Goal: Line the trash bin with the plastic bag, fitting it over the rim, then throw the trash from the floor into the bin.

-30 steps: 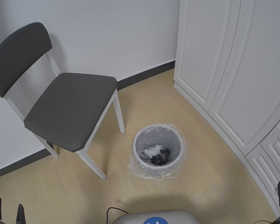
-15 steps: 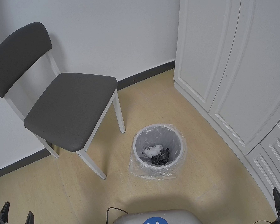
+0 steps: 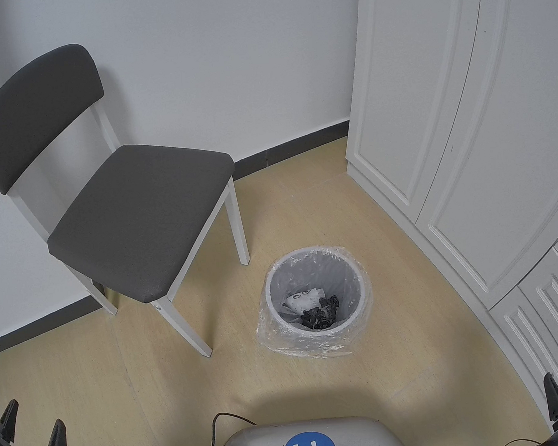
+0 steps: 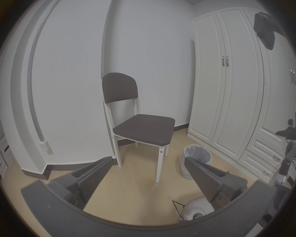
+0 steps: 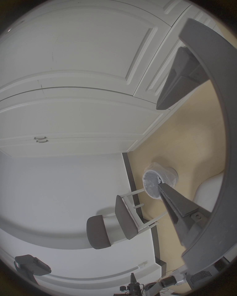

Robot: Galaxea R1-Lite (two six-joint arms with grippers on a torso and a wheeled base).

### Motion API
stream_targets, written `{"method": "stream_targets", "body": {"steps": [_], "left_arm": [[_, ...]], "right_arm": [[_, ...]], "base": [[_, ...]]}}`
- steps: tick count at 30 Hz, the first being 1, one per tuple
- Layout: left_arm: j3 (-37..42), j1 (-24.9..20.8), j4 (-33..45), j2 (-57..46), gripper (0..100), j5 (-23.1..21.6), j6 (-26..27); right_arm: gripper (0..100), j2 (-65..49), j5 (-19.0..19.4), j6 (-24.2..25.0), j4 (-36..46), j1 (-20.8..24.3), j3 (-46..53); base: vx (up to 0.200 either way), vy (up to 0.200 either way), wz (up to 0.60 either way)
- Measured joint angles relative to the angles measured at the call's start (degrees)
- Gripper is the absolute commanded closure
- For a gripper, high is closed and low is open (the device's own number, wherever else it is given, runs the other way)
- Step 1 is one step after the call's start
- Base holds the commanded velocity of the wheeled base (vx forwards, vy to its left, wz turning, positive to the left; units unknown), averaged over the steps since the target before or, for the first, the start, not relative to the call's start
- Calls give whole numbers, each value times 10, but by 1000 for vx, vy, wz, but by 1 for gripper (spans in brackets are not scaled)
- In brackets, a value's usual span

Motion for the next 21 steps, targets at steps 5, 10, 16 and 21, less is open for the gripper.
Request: {"method": "stream_targets", "body": {"steps": [5, 10, 16, 21], "left_arm": [[0, 0, 0, 0, 0, -3, 10], [0, 0, 0, 0, 0, -3, 10], [0, 0, 0, 0, 0, -3, 10], [0, 0, 0, 0, 0, -3, 10]], "right_arm": [[0, 0, 0, 0, 0, 0, 0], [0, 0, 0, 0, 0, 0, 0], [0, 0, 0, 0, 0, 0, 0], [0, 0, 0, 0, 0, 0, 0]], "base": [[0, 0, 0], [0, 0, 0], [0, 0, 0], [0, 0, 0]]}}
